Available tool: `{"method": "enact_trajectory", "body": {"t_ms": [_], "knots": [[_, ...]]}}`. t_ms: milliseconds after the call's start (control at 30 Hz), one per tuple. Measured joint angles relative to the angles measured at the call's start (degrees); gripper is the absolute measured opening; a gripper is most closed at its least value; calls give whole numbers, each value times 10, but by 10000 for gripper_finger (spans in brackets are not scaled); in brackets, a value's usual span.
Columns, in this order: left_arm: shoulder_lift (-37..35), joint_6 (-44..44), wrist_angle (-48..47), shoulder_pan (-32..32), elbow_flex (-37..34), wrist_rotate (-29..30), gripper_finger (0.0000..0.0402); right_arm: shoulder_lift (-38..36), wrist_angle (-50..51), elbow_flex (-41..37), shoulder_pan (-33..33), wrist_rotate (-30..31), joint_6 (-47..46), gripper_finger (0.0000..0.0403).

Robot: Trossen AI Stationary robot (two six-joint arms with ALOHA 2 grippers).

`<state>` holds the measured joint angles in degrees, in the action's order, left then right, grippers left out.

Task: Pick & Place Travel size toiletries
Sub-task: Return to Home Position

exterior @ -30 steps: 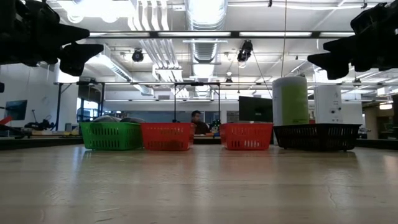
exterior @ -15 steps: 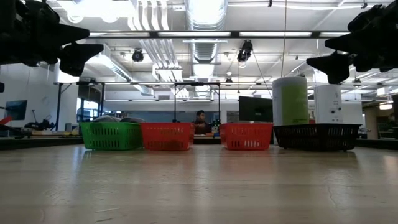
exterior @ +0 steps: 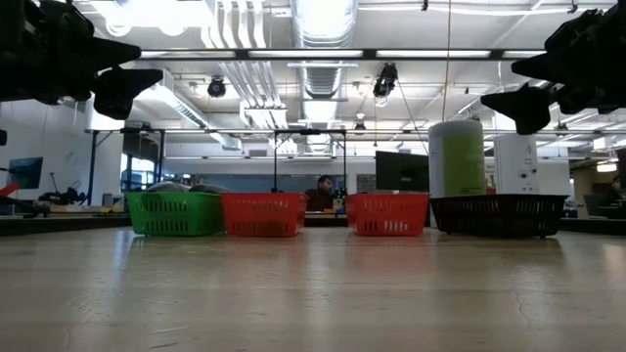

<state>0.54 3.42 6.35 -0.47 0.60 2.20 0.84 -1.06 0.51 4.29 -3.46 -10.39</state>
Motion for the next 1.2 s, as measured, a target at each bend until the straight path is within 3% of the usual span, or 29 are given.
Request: {"method": "enact_trajectory", "body": {"t_ms": [1200], "knots": [[0, 0, 0, 0, 0, 0, 266, 0, 0, 0, 0, 1, 5, 264]]}}
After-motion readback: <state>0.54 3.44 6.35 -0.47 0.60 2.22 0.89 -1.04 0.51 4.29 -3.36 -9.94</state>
